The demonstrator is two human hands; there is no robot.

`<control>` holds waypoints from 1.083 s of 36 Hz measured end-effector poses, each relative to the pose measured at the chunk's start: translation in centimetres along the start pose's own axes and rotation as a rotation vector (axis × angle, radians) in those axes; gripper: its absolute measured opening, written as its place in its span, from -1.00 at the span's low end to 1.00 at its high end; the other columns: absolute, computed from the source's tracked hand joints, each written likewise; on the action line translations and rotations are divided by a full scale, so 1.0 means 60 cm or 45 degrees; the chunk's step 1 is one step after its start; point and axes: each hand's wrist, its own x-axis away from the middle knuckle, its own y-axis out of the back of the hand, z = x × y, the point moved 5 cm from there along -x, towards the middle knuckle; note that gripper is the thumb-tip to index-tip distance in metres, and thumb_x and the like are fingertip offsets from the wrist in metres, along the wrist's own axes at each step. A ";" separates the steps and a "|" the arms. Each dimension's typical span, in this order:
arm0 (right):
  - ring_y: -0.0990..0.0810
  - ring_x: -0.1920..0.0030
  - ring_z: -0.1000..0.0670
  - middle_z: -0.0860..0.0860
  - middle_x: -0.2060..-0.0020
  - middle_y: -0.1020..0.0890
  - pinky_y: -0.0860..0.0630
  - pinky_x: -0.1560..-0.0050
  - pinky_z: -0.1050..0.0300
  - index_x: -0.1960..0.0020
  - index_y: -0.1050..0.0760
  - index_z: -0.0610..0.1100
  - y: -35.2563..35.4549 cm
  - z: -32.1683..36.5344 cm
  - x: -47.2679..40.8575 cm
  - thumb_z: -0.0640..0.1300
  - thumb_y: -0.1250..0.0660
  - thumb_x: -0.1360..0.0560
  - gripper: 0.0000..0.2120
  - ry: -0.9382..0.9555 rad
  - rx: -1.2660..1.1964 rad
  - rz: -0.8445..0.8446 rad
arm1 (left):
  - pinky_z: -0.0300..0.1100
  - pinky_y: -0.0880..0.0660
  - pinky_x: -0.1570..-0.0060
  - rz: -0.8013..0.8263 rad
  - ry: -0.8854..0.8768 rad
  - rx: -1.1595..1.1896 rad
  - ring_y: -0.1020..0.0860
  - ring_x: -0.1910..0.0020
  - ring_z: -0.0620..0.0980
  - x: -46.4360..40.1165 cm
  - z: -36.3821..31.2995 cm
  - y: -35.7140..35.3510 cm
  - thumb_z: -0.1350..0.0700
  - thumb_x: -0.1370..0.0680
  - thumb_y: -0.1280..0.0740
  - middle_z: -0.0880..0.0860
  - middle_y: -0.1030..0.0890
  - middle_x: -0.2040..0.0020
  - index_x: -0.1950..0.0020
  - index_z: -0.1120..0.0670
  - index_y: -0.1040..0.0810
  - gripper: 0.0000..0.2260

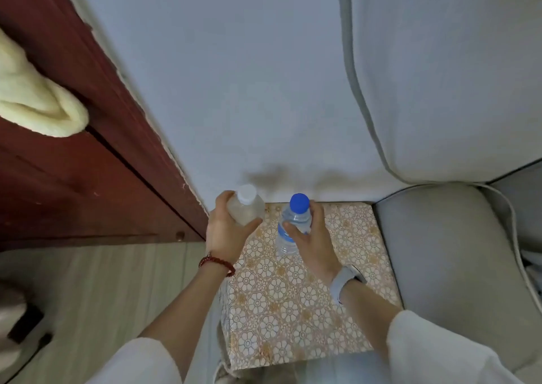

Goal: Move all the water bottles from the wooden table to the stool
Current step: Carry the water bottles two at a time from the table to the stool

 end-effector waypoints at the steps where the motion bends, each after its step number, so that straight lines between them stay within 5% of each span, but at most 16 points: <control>1: -0.54 -0.10 0.00 -0.03 -0.12 -0.52 -0.47 -0.14 0.15 -0.22 -0.24 0.01 -0.004 -0.005 -0.014 -0.18 -0.35 -0.46 -0.57 0.004 -0.017 -0.004 | -0.05 -0.49 -0.02 -0.009 0.001 0.000 -0.46 -0.04 0.01 -0.009 0.005 -0.007 0.04 -0.26 -0.55 0.00 -0.47 -0.12 -0.25 -0.08 -0.28 -0.34; 4: -0.52 -0.04 0.14 0.08 -0.06 -0.50 -0.42 -0.05 0.41 -0.23 -0.24 0.00 -0.015 -0.017 -0.051 -0.19 -0.35 -0.46 -0.57 0.016 -0.050 -0.030 | -0.12 -0.45 -0.01 -0.033 -0.029 -0.021 -0.42 -0.04 -0.07 -0.032 0.018 -0.021 0.04 -0.25 -0.55 -0.03 -0.47 -0.12 -0.25 -0.09 -0.29 -0.33; 8: -0.50 -0.03 0.21 0.14 -0.03 -0.48 -0.40 -0.01 0.50 -0.28 -0.24 -0.14 -0.024 -0.024 -0.086 -0.22 -0.36 -0.45 -0.53 0.035 -0.079 -0.090 | -0.18 -0.42 0.00 -0.069 -0.034 0.009 -0.39 -0.07 -0.13 -0.045 0.026 -0.027 0.06 -0.26 -0.55 -0.12 -0.43 -0.09 -0.28 -0.03 -0.33 -0.34; 13: -0.47 -0.13 0.01 -0.02 -0.13 -0.44 -0.41 -0.05 0.44 -0.26 -0.27 -0.13 -0.041 -0.031 -0.107 -0.22 -0.38 -0.43 -0.53 0.033 -0.059 -0.129 | 0.06 -0.49 -0.13 -0.046 -0.073 -0.049 -0.35 -0.12 -0.08 -0.051 0.037 -0.032 0.16 -0.24 -0.57 0.13 -0.38 -0.23 -0.30 0.11 -0.40 -0.33; 16: -0.38 -0.20 -0.01 -0.09 -0.20 -0.35 -0.39 -0.20 0.21 -0.26 -0.30 -0.14 -0.048 -0.029 -0.116 -0.20 -0.41 -0.41 -0.52 0.036 -0.015 -0.167 | 0.07 -0.48 -0.15 -0.007 -0.090 -0.030 -0.34 -0.13 -0.05 -0.060 0.041 -0.034 0.21 -0.25 -0.56 0.06 -0.30 -0.16 -0.31 0.09 -0.42 -0.34; 20: -0.30 -0.21 -0.01 -0.14 -0.20 -0.30 -0.26 -0.04 0.60 -0.26 -0.32 -0.18 -0.049 -0.029 -0.121 -0.21 -0.43 -0.38 -0.49 0.052 0.070 -0.223 | 0.03 -0.48 -0.16 0.043 -0.136 0.001 -0.37 -0.14 -0.05 -0.072 0.033 -0.036 0.26 -0.27 -0.53 0.01 -0.31 -0.14 -0.33 0.09 -0.40 -0.34; 23: -0.31 -0.18 0.06 -0.14 -0.19 -0.28 -0.25 0.06 0.65 -0.26 -0.32 -0.19 -0.047 -0.030 -0.118 -0.23 -0.44 -0.37 -0.48 0.059 0.052 -0.240 | 0.08 -0.49 -0.15 0.062 -0.209 -0.070 -0.41 -0.17 -0.01 -0.077 0.028 -0.033 0.26 -0.29 -0.52 0.11 -0.39 -0.24 -0.34 0.11 -0.39 -0.35; 28: -0.30 -0.09 0.31 -0.11 -0.24 -0.23 -0.46 0.02 0.41 -0.29 -0.28 -0.15 -0.057 -0.031 -0.114 -0.23 -0.45 -0.36 -0.44 0.022 0.014 -0.213 | 0.01 -0.55 -0.07 0.021 -0.221 -0.109 -0.47 -0.16 -0.09 -0.072 0.034 -0.026 0.25 -0.33 -0.49 0.00 -0.48 -0.26 -0.29 -0.06 -0.34 -0.39; 32: -0.29 -0.27 -0.03 0.00 -0.18 -0.23 -0.45 -0.24 -0.08 -0.32 -0.25 -0.11 -0.066 -0.029 -0.112 -0.24 -0.45 -0.36 -0.38 0.006 -0.021 -0.113 | -0.06 -0.55 -0.05 -0.010 -0.170 -0.030 -0.43 -0.15 -0.12 -0.065 0.042 -0.023 0.27 -0.35 -0.47 -0.04 -0.41 -0.26 -0.31 -0.05 -0.30 -0.38; 35: -0.24 -0.36 -0.04 -0.05 -0.31 -0.22 -0.35 -0.34 -0.16 -0.42 -0.10 -0.04 -0.062 -0.036 -0.104 -0.20 -0.43 -0.38 -0.27 -0.066 -0.046 -0.058 | 0.06 -0.48 -0.16 0.056 -0.182 -0.065 -0.38 -0.28 0.07 -0.063 0.038 -0.024 0.26 -0.34 -0.48 0.10 -0.28 -0.36 -0.37 0.07 -0.26 -0.33; 39: -0.19 -0.42 -0.01 -0.03 -0.45 -0.14 -0.24 -0.41 -0.15 -0.47 0.04 0.02 -0.044 -0.038 -0.068 -0.13 -0.37 -0.44 -0.23 -0.183 0.014 -0.100 | -0.18 -0.27 -0.25 0.070 -0.102 -0.089 -0.31 -0.34 0.02 -0.046 0.029 -0.007 0.13 -0.38 -0.47 0.13 -0.28 -0.39 -0.42 0.10 -0.20 -0.30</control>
